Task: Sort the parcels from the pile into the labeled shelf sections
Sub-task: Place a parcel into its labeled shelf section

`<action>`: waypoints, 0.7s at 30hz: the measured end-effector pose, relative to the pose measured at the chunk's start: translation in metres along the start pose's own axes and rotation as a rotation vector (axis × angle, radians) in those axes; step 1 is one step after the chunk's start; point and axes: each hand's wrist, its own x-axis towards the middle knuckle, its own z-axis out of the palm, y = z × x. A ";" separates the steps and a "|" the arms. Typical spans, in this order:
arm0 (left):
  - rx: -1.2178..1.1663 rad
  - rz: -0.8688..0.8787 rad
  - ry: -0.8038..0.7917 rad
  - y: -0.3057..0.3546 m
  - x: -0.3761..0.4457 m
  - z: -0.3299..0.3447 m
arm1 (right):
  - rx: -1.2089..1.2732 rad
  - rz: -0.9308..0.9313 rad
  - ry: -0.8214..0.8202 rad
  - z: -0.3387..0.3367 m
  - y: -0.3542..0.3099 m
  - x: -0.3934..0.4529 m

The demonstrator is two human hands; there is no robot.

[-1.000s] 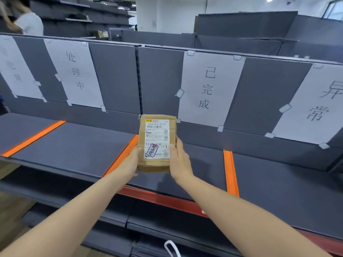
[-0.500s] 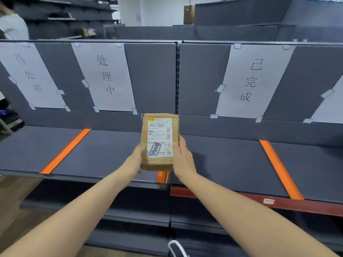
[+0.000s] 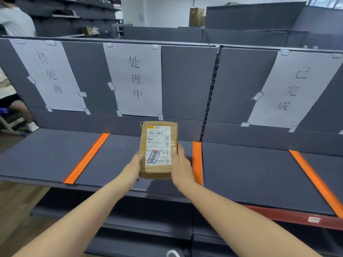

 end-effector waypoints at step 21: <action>0.007 -0.023 -0.039 0.012 0.125 -0.101 | -0.023 0.010 0.054 0.107 -0.040 0.109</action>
